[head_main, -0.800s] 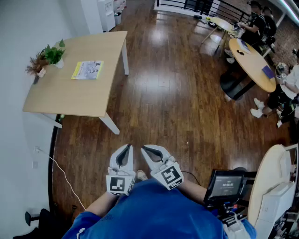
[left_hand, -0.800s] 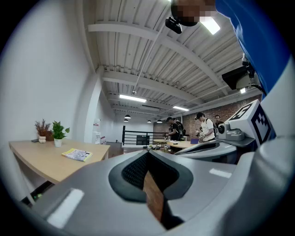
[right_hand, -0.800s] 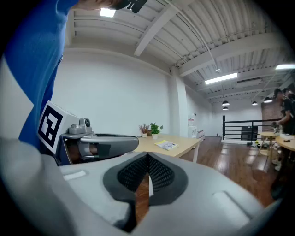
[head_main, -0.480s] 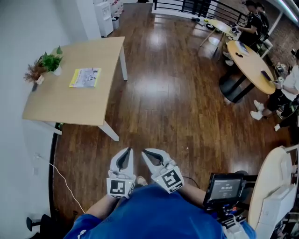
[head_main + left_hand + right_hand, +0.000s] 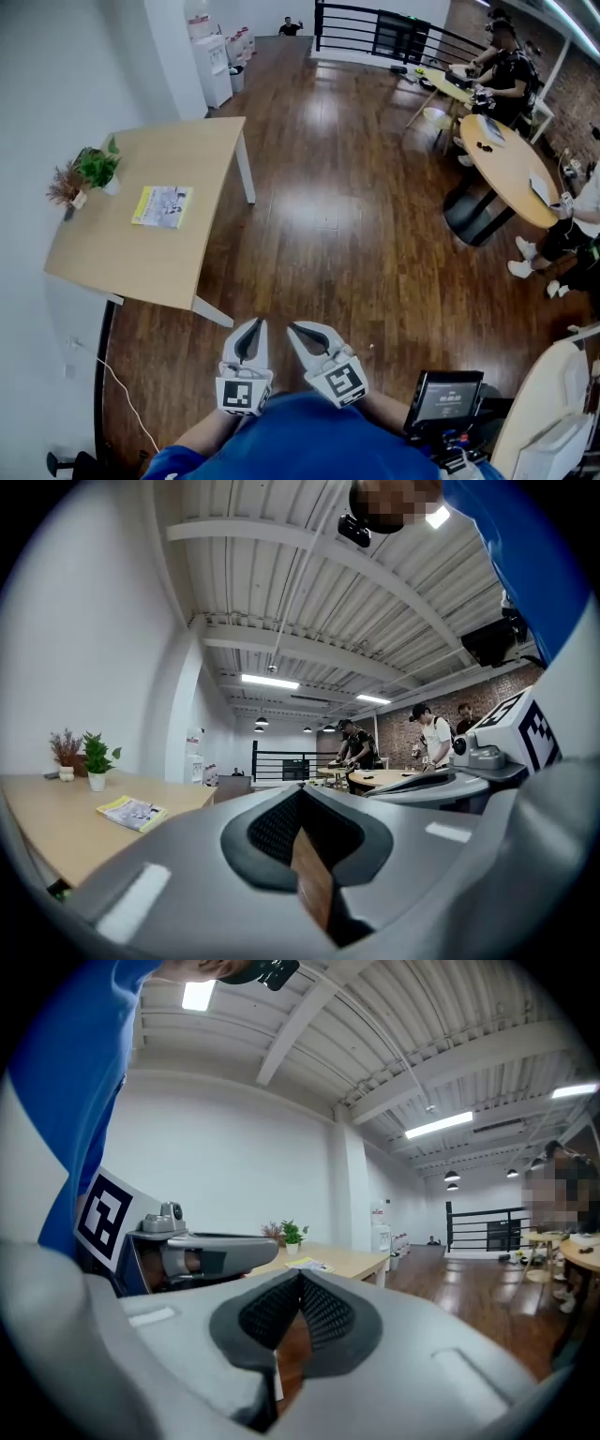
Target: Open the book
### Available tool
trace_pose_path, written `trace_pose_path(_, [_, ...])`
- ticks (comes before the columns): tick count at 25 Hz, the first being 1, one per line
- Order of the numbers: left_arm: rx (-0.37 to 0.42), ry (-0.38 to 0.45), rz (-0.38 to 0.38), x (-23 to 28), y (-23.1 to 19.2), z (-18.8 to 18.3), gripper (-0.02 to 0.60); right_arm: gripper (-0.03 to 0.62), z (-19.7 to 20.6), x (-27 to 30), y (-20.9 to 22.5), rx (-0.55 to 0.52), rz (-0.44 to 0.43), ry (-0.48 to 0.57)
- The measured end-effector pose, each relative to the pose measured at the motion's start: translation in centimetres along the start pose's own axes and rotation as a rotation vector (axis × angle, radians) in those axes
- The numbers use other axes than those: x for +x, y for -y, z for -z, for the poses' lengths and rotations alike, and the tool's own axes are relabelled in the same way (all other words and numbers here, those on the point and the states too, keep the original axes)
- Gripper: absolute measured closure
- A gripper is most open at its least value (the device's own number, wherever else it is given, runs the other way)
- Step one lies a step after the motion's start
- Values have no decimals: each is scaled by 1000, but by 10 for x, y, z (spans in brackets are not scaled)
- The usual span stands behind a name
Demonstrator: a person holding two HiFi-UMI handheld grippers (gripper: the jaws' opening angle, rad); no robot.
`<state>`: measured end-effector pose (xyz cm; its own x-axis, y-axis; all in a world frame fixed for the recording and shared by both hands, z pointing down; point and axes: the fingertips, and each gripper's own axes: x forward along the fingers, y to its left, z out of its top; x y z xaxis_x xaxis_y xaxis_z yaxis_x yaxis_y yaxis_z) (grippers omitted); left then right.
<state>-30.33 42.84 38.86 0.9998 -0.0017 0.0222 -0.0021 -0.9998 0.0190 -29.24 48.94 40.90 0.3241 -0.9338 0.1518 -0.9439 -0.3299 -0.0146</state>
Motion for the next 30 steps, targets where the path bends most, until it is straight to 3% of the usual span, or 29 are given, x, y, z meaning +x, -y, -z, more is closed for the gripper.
trace_pose_path(9, [16, 15, -23, 101, 27, -3, 575, 591, -8, 4, 110, -9, -4, 25])
trace_pose_path(14, [36, -1, -39, 140, 23, -5, 574, 592, -11, 22, 146, -5, -40, 19])
trace_pose_path(21, [20, 7, -82, 204, -9, -2, 575, 591, -12, 77, 195, -12, -69, 32])
trace_pose_path(30, [10, 8, -97, 292, -88, -11, 574, 591, -32, 180, 251, 0, -82, 11])
